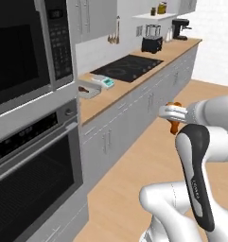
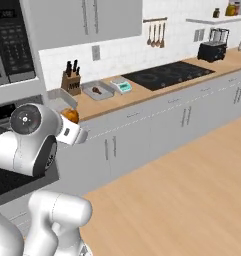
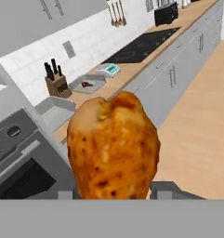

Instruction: Place one tomato and one chicken drumstick in each tupperware on the nearby counter, to pack two identical lunches.

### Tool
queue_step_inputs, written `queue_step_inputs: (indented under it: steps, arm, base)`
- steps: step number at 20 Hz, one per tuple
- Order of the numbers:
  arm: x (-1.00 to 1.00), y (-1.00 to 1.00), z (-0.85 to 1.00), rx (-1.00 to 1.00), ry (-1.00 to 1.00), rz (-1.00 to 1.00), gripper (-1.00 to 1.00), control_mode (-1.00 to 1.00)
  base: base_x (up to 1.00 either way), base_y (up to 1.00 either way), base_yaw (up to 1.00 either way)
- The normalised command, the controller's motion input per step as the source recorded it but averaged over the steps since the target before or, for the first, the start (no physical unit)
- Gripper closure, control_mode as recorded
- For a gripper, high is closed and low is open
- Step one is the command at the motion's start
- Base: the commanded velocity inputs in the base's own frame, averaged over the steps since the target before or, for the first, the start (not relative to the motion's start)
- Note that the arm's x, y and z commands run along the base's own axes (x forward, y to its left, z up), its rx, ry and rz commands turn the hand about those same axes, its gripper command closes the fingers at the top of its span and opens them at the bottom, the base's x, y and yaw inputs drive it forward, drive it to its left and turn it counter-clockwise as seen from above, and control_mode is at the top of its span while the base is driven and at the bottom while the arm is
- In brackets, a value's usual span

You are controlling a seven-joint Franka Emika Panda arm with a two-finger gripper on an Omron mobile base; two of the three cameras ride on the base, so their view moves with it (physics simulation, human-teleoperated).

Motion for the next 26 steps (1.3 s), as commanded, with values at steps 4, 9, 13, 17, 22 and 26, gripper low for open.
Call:
queue_step_inputs:
  steps: [4, 9, 13, 17, 22, 26]
  arm:
    - [0.00, 0.00, 0.00, 0.00, 0.00, 0.00, 1.00, 1.00]
    - [0.00, 0.00, 0.00, 0.00, 0.00, 0.00, 1.00, 1.00]
    - [0.00, 0.00, 0.00, 0.00, 0.00, 0.00, 1.00, 1.00]
    - [0.00, 0.00, 0.00, 0.00, 0.00, 0.00, 1.00, 1.00]
    - [0.00, 0.00, 0.00, 0.00, 0.00, 0.00, 1.00, 1.00]
    - [0.00, 0.00, 0.00, 0.00, 0.00, 0.00, 1.00, 1.00]
  base:
    - [1.00, -0.22, 0.38]
    - [1.00, -0.44, 0.39]
    - [1.00, -0.14, 0.50]
    - [1.00, -0.29, 0.58]
    - [0.95, -0.44, 0.52]
    - [0.51, -0.36, 0.56]
